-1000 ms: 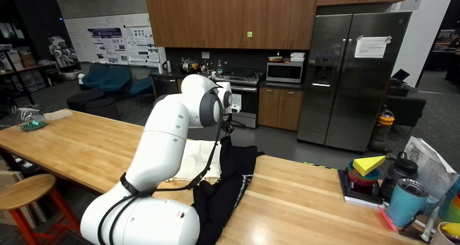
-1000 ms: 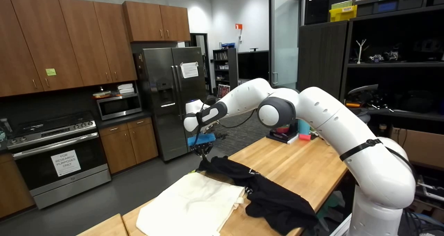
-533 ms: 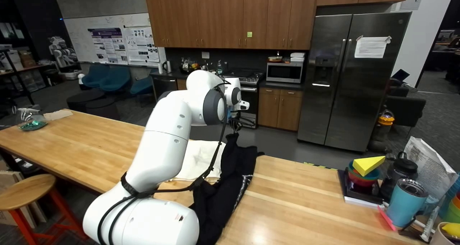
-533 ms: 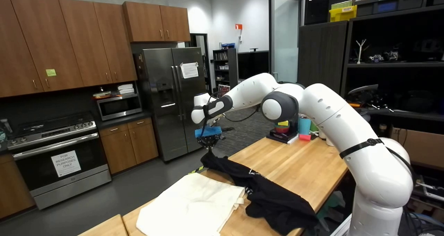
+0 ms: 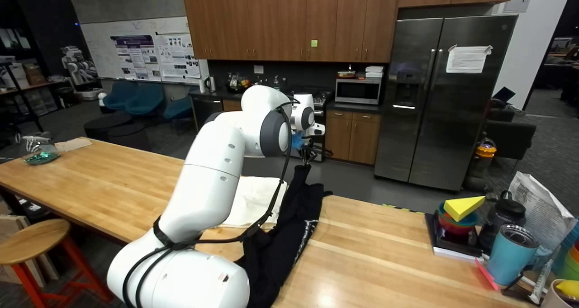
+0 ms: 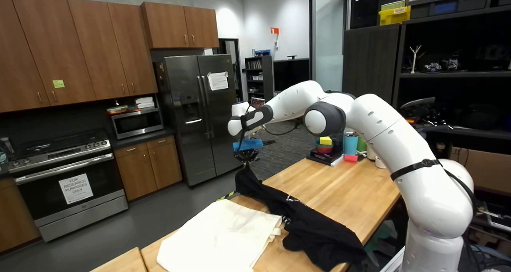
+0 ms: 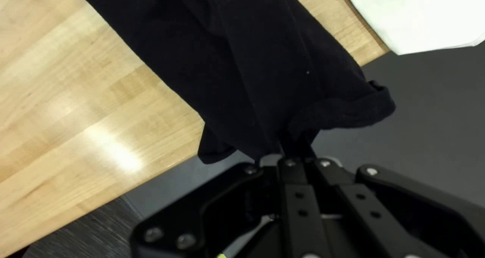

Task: Unfold the black shirt

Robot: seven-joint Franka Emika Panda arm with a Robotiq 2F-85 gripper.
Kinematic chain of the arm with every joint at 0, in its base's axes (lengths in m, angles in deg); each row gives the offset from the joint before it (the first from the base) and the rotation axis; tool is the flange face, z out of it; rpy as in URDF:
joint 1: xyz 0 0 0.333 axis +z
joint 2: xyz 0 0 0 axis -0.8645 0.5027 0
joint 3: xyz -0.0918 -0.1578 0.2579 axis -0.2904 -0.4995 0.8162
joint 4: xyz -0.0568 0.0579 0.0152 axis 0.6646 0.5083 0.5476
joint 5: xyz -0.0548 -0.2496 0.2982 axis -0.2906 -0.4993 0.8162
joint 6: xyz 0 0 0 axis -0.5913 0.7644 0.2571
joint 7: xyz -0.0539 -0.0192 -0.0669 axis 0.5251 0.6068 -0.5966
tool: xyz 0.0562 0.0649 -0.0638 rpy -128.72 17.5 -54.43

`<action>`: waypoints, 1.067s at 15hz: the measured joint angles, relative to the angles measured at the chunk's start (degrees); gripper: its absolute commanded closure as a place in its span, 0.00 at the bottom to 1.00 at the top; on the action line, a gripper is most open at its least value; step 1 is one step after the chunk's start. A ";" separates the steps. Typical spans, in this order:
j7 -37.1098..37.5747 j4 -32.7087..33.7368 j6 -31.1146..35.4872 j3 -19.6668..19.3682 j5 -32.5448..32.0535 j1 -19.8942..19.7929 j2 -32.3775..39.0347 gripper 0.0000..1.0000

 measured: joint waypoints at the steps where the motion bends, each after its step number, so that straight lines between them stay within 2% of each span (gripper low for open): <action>1: -1.00 0.18 0.00 -0.01 0.00 -0.35 -0.08 0.99; 8: -8.78 1.51 -0.04 -0.25 0.02 -3.32 -0.41 0.99; 16: -13.91 4.22 -2.30 -0.26 0.01 -3.82 -0.43 0.99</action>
